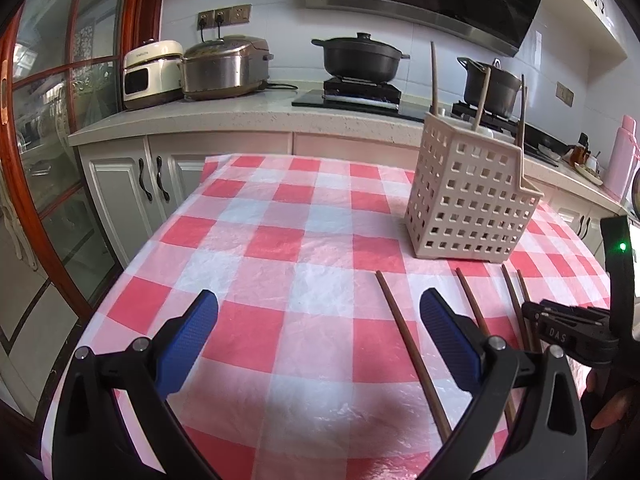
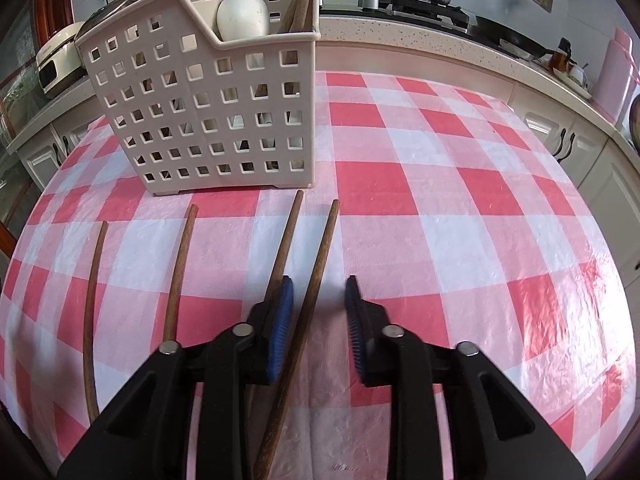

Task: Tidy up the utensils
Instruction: 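Reach both grippers toward the remaining chopsticks and grasp one with each, then hold the right gripper's chopstick on the cloth while the left gripper closes on another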

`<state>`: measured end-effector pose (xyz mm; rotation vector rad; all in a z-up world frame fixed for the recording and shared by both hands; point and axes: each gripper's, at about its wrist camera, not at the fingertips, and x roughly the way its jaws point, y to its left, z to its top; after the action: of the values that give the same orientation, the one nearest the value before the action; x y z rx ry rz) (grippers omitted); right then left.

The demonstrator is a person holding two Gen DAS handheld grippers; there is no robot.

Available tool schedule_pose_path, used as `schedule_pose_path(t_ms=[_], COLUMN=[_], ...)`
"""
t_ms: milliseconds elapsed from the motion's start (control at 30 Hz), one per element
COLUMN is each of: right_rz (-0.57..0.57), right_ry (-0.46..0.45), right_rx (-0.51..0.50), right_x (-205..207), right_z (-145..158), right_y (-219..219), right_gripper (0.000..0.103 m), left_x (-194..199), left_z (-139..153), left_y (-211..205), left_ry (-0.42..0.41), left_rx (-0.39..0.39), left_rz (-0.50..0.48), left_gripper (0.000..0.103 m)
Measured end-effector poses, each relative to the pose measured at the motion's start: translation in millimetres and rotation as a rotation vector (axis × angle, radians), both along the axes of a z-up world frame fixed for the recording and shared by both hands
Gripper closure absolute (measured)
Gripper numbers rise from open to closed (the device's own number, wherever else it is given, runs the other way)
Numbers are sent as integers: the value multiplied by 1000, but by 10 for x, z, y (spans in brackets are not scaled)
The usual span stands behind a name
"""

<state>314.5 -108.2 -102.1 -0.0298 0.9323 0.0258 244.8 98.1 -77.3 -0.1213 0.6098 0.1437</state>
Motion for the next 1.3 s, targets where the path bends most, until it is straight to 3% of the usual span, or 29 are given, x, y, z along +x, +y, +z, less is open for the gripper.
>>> schedule_pose_path(t_ms=[67,367,600,933,1133,1300], right_rz=[11,21,24,51,60,59], right_ry=[-1,-12,-7,-12,-11,-13], right_rx=[-2,59,115,168,184,198], right_x=[-8,-96,-135,-166,-170,-175], right_z=[2,2,6,3,8,4], right_y=[11,-219,-429,-541,-564,-584], right_gripper=[95,97,97,97,97,97], left_x=[20,257,499,696,719,732], left_z=[-17,-159,-304,-487,-496,-491], left_y=[-26,-234,-424,-638,-670,-625], left_ry=[16,147,244,329,326,338], left_rx=[-4,-17,-22,84,113,84], left_rz=[-4,-50,-59,-40,-29,-22], left_gripper=[5,7,25,44,44,42])
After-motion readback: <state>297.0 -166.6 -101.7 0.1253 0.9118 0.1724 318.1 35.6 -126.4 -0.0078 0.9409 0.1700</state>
